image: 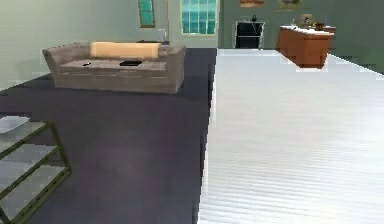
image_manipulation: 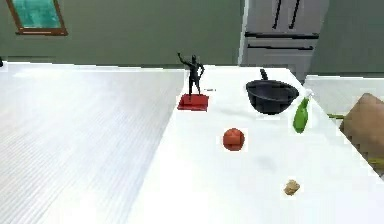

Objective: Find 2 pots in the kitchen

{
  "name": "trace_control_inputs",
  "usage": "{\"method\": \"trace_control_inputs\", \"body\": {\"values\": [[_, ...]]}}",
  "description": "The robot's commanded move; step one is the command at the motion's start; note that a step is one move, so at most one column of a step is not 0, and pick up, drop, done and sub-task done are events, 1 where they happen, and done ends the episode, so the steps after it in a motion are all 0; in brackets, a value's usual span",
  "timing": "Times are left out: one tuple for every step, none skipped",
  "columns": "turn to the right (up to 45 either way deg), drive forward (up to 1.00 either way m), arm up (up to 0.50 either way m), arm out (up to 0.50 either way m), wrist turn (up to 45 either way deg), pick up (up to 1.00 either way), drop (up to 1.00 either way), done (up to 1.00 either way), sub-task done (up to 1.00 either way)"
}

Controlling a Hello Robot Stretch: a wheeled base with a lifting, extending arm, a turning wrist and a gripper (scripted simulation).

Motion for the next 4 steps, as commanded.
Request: {"method": "trace_control_inputs", "body": {"values": [[0.0,0.45,0.0,0.0,0.0,0.0,0.0,0.0,0.0],[39.0,0.0,0.0,0.0,0.0,0.0,0.0,0.0,0.0],[3.0,0.0,0.0,0.0,0.0,0.0,0.0,0.0,0.0],[0.0,1.0,0.0,0.0,0.0,0.0,0.0,0.0,0.0]]}}
